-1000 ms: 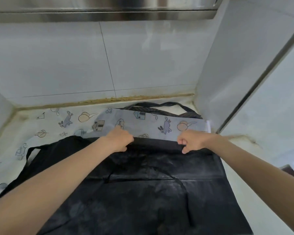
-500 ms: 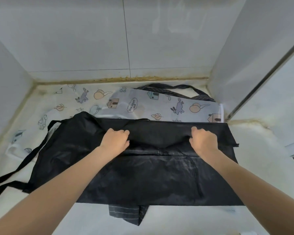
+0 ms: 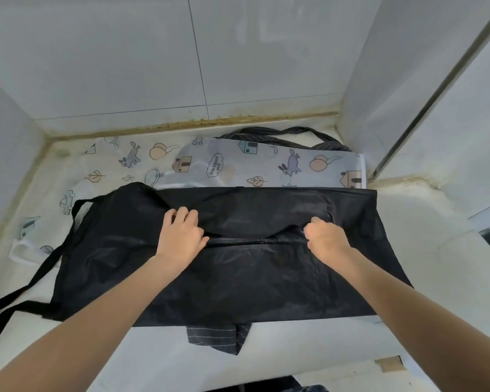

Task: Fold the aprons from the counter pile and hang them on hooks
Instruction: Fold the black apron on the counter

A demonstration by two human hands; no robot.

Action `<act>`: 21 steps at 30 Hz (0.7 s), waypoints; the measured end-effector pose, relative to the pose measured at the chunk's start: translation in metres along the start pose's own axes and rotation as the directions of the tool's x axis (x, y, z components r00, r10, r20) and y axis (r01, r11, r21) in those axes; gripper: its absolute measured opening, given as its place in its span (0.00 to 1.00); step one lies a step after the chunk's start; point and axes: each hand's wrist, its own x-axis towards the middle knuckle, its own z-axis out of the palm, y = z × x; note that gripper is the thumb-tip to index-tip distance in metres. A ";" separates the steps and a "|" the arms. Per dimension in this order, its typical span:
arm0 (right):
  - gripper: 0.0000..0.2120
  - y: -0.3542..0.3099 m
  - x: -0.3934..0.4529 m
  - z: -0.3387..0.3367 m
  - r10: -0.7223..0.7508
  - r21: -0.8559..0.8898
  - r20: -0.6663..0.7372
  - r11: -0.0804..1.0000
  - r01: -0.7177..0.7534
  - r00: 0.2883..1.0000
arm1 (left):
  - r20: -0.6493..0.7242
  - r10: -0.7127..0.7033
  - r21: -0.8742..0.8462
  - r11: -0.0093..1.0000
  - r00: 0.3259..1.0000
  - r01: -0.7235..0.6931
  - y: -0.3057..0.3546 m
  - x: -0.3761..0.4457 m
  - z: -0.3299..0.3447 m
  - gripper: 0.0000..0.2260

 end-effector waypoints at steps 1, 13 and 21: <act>0.06 0.001 0.001 -0.005 -0.002 0.016 -0.013 1.000 0.002 1.000 | 0.037 0.020 0.008 1.000 0.999 -0.021 0.003 0.000 -0.003 0.12; 0.08 0.011 -0.014 -0.144 -0.073 0.543 -0.555 0.723 0.427 0.828 | 0.208 0.181 -0.528 0.848 0.961 -0.045 0.035 0.028 -0.047 0.18; 0.09 0.074 -0.044 -0.126 0.081 0.352 -0.451 0.931 0.094 0.889 | 0.425 0.275 -0.594 0.803 0.863 0.037 0.017 0.018 -0.029 0.03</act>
